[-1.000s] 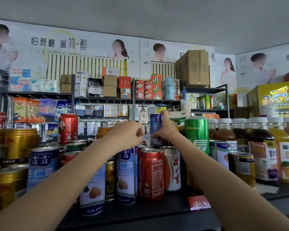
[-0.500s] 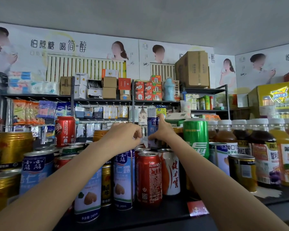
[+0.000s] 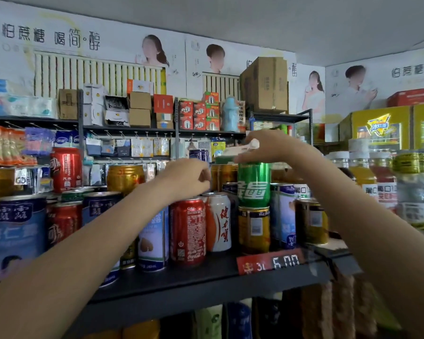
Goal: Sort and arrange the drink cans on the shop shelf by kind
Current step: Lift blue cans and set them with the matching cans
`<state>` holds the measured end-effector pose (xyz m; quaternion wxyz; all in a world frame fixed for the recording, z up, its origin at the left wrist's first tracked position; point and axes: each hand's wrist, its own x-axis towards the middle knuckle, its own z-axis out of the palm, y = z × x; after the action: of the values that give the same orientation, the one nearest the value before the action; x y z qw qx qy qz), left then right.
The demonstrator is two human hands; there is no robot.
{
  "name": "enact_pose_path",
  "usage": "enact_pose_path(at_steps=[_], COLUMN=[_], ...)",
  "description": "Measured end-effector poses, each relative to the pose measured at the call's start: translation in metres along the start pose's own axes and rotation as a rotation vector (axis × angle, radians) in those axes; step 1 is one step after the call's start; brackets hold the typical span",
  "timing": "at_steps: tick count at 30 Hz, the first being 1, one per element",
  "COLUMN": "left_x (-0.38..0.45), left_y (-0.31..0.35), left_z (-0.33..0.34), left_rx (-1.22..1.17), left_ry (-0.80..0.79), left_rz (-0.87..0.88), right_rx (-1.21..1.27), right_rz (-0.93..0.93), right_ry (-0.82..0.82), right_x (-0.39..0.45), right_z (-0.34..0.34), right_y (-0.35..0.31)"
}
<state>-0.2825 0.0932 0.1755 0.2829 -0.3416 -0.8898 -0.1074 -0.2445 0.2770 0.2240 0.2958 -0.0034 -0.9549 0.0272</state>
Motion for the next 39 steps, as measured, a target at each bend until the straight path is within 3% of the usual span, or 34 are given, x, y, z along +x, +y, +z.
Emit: enact_pose_path(at_steps=[3, 7, 14, 16, 18, 20, 22, 26, 30, 33, 36, 39], left_x=[0.005, 0.011, 0.008, 0.008, 0.009, 0.01, 0.013, 0.017, 0.019, 0.023, 0.023, 0.016], left_y=[0.015, 0.033, 0.057, 0.059, 0.063, 0.067, 0.068, 0.061, 0.054, 0.048, 0.034, 0.019], left_z=[0.006, 0.01, 0.012, 0.005, -0.003, -0.01, -0.016, -0.022, -0.025, -0.028, -0.028, -0.018], left_rx=[-0.008, -0.163, -0.416, -0.684, -1.144, -1.547, -1.698, -1.52, -1.094, -0.841, -0.636, -0.306], left_ry=[0.0, 0.01, 0.08, 0.116, 0.069, 0.103, 0.247, 0.405, 0.435, 0.425, 0.415, 0.258], left_rz=[-0.018, -0.099, -0.307, -0.417, -0.496, -0.478, -0.449, -0.453, -0.426, -0.442, -0.468, -0.429], right_rx=[0.197, 0.561, 0.888, 1.158, 1.432, 1.495, 1.411, 1.104, 0.975, 0.974, 1.02, 0.92], right_rz=[-0.026, -0.053, -0.115, -0.125, -0.168, -0.259, -0.331, -0.343, -0.365, -0.418, -0.357, -0.279], right_ry=[-0.172, -0.054, 0.147, 0.192, 0.181, 0.174, 0.16, 0.194, 0.168, 0.192, 0.161, 0.131], right_x=[-0.009, -0.011, -0.009, -0.007, -0.008, -0.011, -0.015, -0.011, 0.0, 0.013, 0.03, 0.043], right_z=[0.011, 0.027, 0.031, 0.016, 0.001, -0.006, -0.004, 0.011, 0.028, 0.036, 0.045, 0.06], right_y=[0.019, 0.037, 0.044, 0.046, 0.042, 0.035, 0.027, 0.02, 0.004, -0.009, -0.018, -0.017])
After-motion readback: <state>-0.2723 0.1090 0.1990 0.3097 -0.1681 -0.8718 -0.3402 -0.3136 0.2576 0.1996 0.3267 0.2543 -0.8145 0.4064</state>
